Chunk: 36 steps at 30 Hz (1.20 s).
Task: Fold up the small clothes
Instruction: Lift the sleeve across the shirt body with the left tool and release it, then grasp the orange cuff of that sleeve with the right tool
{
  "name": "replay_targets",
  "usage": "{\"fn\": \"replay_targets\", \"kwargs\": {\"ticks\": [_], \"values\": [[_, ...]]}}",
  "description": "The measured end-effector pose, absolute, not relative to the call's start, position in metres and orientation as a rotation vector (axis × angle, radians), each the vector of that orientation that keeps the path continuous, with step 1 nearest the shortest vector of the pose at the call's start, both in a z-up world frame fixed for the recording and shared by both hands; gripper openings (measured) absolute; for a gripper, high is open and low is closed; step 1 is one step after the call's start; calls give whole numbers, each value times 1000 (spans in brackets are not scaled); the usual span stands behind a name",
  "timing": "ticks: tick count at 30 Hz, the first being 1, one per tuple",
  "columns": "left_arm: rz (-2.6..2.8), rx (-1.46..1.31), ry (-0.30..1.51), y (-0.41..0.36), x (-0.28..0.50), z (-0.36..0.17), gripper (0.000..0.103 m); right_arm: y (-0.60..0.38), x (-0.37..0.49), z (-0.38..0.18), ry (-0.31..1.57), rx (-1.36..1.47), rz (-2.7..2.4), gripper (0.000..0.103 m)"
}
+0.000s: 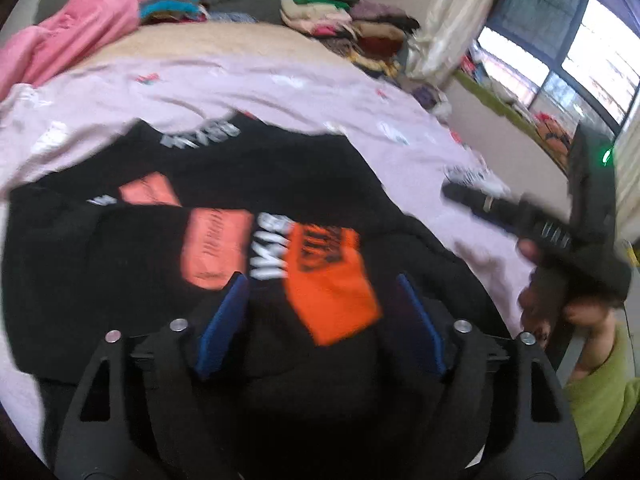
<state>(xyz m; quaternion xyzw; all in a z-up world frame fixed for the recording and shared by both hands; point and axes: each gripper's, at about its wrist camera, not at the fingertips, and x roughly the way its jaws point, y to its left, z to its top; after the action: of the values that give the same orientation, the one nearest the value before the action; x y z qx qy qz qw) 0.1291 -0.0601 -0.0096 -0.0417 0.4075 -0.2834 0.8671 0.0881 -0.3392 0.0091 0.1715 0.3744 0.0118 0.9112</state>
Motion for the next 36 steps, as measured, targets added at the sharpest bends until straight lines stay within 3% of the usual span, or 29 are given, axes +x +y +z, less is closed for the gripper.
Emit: {"fn": "replay_targets", "kwargs": {"ticks": [2,6,8,10,11,12,13,28,36], "values": [[-494,-93,837,-38,139,-2,69,-320,96,2,803,322,87,82],[-327,-160,804,12,155,7,79,-277,110,-10,853,249,220,81],[-268,-175,786,31,158,9,79,-263,117,-16,878,236,251,79],[-203,-195,768,52,160,11,79,-249,124,-26,921,210,262,55],[-180,-206,764,60,160,12,80,-243,126,-28,933,197,275,31],[-155,-223,759,70,160,12,81,-238,126,-28,932,185,282,19],[-137,-234,755,77,160,13,82,-232,125,-25,919,175,307,14],[17,-354,723,133,158,13,83,-218,141,101,626,-17,390,11],[-8,-287,722,111,162,9,83,-246,145,78,643,-39,272,11]]}}
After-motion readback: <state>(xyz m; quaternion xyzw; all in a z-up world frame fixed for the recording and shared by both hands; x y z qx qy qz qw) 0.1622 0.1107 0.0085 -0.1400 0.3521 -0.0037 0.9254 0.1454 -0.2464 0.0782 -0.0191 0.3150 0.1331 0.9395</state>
